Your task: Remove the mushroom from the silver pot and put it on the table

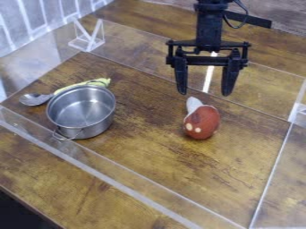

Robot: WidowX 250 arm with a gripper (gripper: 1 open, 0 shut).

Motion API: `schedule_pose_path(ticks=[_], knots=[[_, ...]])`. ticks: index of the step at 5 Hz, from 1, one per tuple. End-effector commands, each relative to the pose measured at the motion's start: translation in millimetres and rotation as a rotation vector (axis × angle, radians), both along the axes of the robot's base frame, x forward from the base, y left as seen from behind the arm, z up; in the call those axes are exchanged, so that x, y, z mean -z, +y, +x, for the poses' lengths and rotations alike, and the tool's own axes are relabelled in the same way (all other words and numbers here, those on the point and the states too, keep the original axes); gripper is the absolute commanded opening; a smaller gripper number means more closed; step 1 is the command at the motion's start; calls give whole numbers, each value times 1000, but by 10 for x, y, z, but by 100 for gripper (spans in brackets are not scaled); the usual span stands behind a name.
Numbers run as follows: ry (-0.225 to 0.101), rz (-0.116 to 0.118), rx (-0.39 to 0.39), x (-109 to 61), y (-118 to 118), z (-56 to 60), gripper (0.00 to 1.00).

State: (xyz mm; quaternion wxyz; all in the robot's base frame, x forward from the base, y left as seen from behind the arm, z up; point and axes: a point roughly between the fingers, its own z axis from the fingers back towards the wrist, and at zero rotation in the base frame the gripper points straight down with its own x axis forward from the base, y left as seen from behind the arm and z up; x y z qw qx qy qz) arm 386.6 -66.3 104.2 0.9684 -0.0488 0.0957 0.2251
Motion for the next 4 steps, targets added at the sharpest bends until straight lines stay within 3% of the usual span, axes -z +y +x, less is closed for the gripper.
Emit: schedule_pose_path(ticks=[1, 4], knots=[[-123, -22, -42, -461, 16, -32, 100], [-131, -39, -90, -377, -179, -115, 100]])
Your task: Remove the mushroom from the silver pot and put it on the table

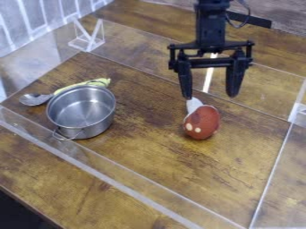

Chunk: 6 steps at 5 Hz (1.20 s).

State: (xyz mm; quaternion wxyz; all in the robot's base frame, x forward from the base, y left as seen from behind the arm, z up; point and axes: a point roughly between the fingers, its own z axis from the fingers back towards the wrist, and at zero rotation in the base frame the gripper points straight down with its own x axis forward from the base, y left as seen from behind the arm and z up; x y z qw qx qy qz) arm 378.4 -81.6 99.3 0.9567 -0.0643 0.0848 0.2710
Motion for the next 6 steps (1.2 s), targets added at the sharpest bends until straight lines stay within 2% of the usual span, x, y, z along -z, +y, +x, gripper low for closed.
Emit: schedule_pose_path(ticks=[1, 3, 4, 5, 6], knots=[[-114, -15, -20, -295, 12, -52, 100], [-131, -22, 46, -336, -203, 89, 100], [-128, -18, 66, -369, -217, 118, 100], [-111, -4, 89, -395, -215, 133, 100], [-95, 9, 73, -315, -167, 127, 100]])
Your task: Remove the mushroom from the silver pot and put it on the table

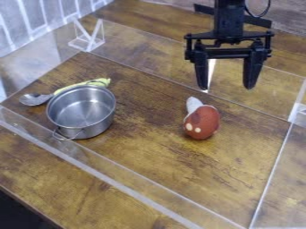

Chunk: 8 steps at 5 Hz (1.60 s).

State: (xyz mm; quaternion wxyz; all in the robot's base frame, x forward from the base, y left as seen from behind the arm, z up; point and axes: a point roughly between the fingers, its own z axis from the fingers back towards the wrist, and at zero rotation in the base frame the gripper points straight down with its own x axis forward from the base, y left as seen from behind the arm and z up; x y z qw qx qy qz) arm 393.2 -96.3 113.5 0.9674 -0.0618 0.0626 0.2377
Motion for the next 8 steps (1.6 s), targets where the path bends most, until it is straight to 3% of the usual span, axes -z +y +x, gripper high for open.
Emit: schedule_pose_path(ticks=[1, 2, 3, 4, 6, 7, 8], knots=[[-35, 7, -10, -96, 28, -30, 100], [-35, 3, -49, -122, 3, 81, 100], [-44, 0, -69, -139, -106, 109, 100], [-47, 5, -97, -123, -187, 114, 100], [-54, 20, -155, -63, -21, 50, 100], [-80, 15, -164, -126, 74, 60, 100], [-101, -3, -124, -330, 122, 1, 100]])
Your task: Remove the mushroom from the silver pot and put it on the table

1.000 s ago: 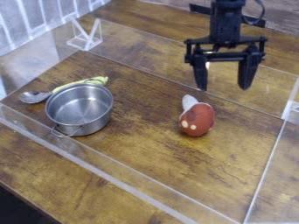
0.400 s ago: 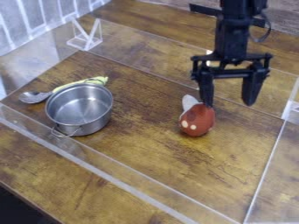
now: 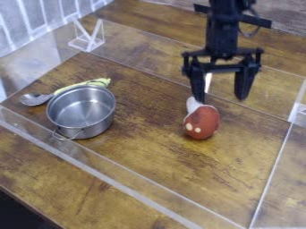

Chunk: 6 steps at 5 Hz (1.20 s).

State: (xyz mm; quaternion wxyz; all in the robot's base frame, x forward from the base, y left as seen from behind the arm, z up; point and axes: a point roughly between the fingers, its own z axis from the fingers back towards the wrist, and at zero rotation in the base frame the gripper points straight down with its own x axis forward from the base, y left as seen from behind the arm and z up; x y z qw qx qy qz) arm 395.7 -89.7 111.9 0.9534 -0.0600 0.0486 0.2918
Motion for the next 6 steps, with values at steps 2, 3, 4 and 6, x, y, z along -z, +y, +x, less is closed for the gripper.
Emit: schedule_pose_path(ticks=[2, 3, 4, 6], knots=[[-90, -23, 118, -508, -77, -13, 0], [-79, -21, 122, -499, -182, -21, 100], [-62, -14, 124, -395, -193, -40, 100], [-32, -4, 73, -198, -75, 24, 100]])
